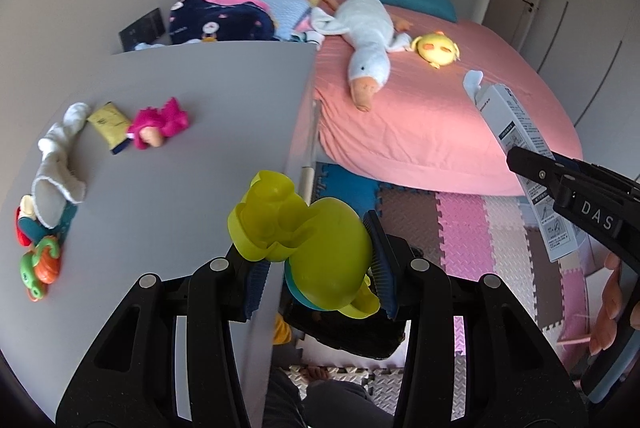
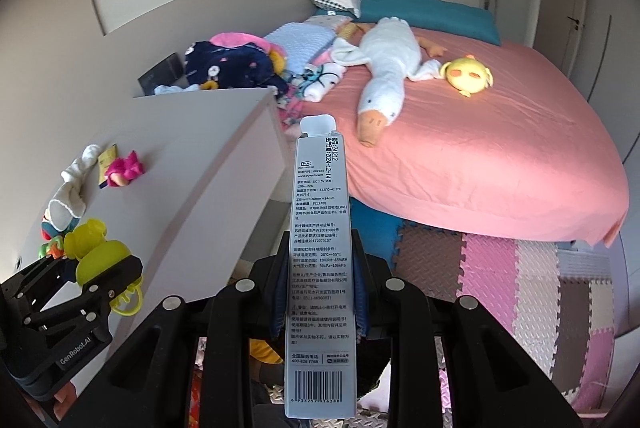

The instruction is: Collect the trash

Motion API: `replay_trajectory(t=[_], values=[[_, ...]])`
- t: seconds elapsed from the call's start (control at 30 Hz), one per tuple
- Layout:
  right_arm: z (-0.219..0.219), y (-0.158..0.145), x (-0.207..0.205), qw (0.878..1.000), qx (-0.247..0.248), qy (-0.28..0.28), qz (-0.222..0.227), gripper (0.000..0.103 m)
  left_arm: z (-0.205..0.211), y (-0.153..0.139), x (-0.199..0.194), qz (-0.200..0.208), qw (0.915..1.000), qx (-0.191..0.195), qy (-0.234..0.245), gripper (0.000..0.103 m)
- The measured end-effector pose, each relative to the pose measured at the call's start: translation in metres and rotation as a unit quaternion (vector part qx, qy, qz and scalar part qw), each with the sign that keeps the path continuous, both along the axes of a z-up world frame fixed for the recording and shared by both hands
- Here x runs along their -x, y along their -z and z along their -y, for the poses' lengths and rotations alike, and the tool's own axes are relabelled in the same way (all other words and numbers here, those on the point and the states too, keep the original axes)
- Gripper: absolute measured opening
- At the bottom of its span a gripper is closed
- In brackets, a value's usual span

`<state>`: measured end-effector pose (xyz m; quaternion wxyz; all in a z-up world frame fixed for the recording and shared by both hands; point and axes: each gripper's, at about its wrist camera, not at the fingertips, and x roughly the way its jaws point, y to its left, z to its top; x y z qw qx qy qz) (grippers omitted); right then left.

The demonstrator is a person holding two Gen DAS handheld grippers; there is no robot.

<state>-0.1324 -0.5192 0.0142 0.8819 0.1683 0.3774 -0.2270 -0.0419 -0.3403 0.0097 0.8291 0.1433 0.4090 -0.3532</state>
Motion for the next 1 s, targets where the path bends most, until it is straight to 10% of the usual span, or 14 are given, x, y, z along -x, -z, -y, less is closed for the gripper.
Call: replay_trajectory(t=[0.43,0.57,1.0], values=[[0.035,0.016,0.006,0.999,-0.010,0.041,-0.020,0.028,0.036,0.013,0.008,-0.015,0.9987,-0.018,0.046,0.044],[0.043,0.012,0.007,0.998,0.008,0.066,-0.020,0.058,0.040,0.011,0.004,-0.010,0.9990,-0.018,0.039,0.096],[0.050,0.009,0.003,0.997,0.021,0.074,-0.023,0.070,0.039,0.011,-0.008,-0.012,0.9994,-0.018,0.028,0.097]])
